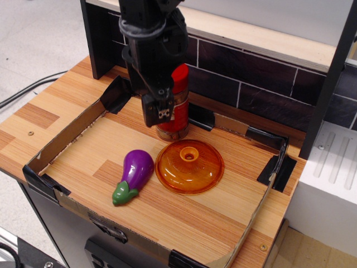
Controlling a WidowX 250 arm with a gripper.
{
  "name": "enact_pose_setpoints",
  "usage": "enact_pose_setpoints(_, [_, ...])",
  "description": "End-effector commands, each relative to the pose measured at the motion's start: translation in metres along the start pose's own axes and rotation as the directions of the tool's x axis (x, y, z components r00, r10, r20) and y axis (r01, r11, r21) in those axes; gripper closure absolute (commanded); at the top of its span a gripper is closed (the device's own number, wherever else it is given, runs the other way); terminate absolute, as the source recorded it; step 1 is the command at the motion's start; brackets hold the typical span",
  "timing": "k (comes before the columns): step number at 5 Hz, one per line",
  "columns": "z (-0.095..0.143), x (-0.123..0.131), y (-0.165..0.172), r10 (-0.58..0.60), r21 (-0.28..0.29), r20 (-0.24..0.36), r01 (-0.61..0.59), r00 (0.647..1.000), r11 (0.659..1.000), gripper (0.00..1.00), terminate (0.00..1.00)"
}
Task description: Topple basil bottle
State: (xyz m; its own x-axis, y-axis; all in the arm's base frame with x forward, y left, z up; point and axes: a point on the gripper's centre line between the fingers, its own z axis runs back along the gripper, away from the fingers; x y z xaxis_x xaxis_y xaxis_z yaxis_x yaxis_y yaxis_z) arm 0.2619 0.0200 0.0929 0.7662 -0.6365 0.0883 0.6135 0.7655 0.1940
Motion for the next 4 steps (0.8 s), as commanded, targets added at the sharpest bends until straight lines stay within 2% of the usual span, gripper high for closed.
enact_pose_setpoints(1, [0.014, 0.003, 0.029, 0.078, 0.019, 0.02, -0.078, 0.997, 0.997, 0.0, 0.0])
enact_pose_setpoints(3, [0.008, 0.009, 0.047, 0.139, -0.004, -0.008, -0.139, 0.99, 0.99, 0.0, 0.0])
enact_pose_setpoints(4, [0.005, 0.015, 0.049, 0.128, -0.047, -0.011, -0.129, 0.992, 0.991, 0.0, 0.0])
